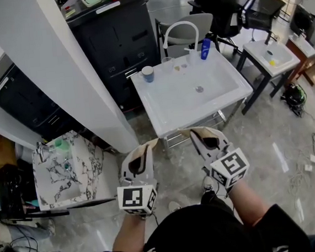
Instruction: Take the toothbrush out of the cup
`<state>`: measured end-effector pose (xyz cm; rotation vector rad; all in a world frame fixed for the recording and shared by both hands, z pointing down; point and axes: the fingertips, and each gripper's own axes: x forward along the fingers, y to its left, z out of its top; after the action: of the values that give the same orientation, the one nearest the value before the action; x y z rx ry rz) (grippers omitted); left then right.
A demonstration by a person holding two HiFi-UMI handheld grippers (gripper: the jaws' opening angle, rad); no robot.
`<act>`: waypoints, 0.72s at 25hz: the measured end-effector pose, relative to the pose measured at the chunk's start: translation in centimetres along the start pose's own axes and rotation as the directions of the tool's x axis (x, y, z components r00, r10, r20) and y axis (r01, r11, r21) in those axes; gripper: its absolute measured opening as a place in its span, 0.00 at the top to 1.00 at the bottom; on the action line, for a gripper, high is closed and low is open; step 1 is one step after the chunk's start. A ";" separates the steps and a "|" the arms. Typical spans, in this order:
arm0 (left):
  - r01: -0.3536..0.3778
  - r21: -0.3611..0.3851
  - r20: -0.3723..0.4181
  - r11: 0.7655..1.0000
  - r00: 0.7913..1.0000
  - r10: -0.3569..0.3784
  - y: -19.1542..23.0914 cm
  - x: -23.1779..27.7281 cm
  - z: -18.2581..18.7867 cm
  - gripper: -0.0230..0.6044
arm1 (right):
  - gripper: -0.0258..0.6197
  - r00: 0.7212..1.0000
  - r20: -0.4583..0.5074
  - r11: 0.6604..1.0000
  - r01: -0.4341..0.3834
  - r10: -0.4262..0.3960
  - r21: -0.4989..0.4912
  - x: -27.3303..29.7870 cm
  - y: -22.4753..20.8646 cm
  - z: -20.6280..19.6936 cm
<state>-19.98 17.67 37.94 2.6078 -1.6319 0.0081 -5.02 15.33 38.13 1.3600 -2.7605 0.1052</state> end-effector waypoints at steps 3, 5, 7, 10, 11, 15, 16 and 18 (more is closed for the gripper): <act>-0.020 -0.003 0.008 1.000 1.000 0.020 -0.2 0.3 0.5 0.89 | 0.92 1.000 -0.004 1.000 -0.010 0.010 -0.007 -0.2 -0.5 0.1; -0.029 -0.003 0.007 1.000 1.000 0.029 -0.5 0.5 0.6 0.89 | 0.92 1.000 -0.006 1.000 -0.016 0.016 -0.008 -0.3 -1.0 0.2; -0.034 0.000 0.003 0.999 0.999 0.034 -0.7 0.7 0.6 0.89 | 0.92 1.000 -0.006 1.000 -0.022 0.022 -0.005 -0.2 -1.3 0.2; -0.039 0.002 -0.005 0.999 0.999 0.039 -0.6 0.9 0.4 0.89 | 0.92 1.000 -0.008 1.000 -0.030 0.030 -0.002 0.1 -1.5 0.1; -0.040 0.002 -0.006 0.999 0.999 0.040 -0.6 1.0 0.4 0.89 | 0.92 0.999 -0.009 0.999 -0.033 0.033 0.000 0.2 -1.5 0.0; -0.042 0.000 -0.007 0.999 0.999 0.042 -0.6 1.1 0.4 0.89 | 0.92 0.999 -0.014 0.999 -0.038 0.038 0.009 0.3 -1.6 -0.2; -0.043 -0.001 -0.008 0.999 0.999 0.043 -0.6 1.0 0.3 0.89 | 0.92 0.999 -0.014 0.999 -0.039 0.039 0.011 0.3 -1.5 -0.2; -0.044 -0.003 -0.011 0.999 0.999 0.044 -0.5 0.7 0.2 0.89 | 0.92 0.999 -0.015 0.999 -0.041 0.041 0.015 0.3 -1.2 -0.4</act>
<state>-19.24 17.23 37.73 2.5645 -1.6845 0.0220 -4.20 14.42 38.61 1.3003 -2.7815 0.1378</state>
